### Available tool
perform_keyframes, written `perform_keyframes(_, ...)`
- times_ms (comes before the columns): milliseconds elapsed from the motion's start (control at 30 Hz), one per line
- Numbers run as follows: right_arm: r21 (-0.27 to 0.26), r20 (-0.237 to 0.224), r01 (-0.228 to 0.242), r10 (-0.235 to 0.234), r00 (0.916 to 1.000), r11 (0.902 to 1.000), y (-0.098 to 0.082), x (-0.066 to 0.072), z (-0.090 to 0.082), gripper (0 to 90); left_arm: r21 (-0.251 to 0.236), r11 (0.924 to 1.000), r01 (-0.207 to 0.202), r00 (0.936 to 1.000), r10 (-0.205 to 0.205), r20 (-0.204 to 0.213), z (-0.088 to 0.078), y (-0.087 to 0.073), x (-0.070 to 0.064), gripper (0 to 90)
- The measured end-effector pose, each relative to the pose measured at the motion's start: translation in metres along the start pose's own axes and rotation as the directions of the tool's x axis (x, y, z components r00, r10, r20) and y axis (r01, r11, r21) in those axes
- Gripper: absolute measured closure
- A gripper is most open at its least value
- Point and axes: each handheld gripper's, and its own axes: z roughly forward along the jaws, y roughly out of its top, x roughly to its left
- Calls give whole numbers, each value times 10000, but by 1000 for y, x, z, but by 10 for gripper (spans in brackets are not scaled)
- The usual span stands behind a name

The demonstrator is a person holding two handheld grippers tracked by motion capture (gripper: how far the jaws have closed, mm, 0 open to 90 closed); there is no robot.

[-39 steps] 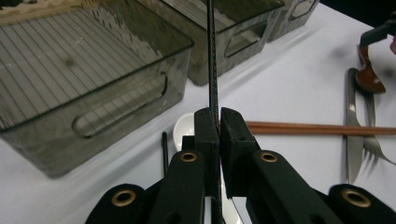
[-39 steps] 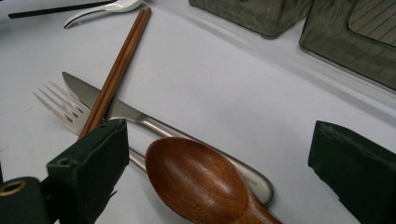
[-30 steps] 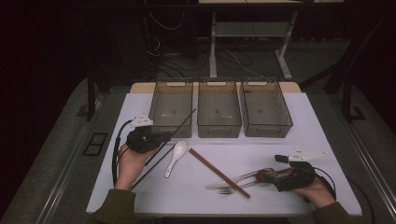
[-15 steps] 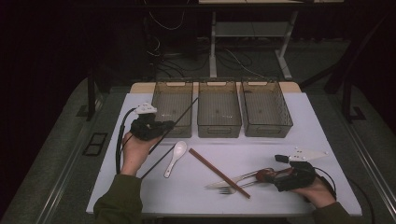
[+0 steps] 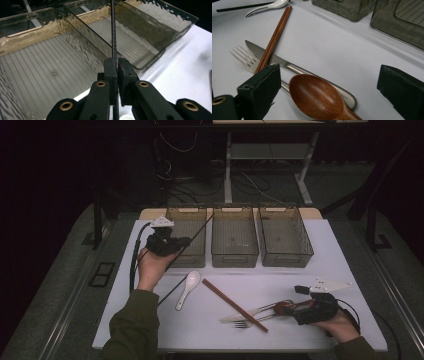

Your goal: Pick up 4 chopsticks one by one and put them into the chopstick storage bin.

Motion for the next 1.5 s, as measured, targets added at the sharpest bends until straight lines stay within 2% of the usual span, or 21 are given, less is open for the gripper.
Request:
perform_keyframes(167,-39,-12,34,-34,10000,10000,0,0,0,50,-11,10000,68,9999,-68,-145,8,11,8,854)
perform_keyframes(400,-55,-5,2,-2,10000,10000,0,0,-1,50,83,9999,75,9982,-70,-601,19,28,23,854)
perform_keyframes(500,-50,-39,4,-4,10000,10000,0,0,-1,50,283,9995,-143,9963,166,-841,24,34,31,854)
perform_keyframes(667,-53,-40,-6,5,10000,10000,0,0,-1,50,244,9996,114,9932,-85,-1159,34,39,44,854)
perform_keyframes(867,-61,-43,-38,37,10000,10000,0,0,-1,50,601,9970,489,9874,-392,-1532,44,36,59,854)
perform_keyframes(1067,-58,-45,-26,25,10000,10000,0,0,-1,50,972,9911,913,9799,-720,-1862,51,28,71,854)
perform_keyframes(1400,-69,-46,-7,7,10000,10000,0,0,-1,50,1350,9817,1346,9736,-1057,-2024,58,19,76,853)
perform_keyframes(1500,-61,-61,-2,1,10000,10000,0,0,-1,50,1560,9781,1375,9723,-1032,-2099,60,14,77,854)
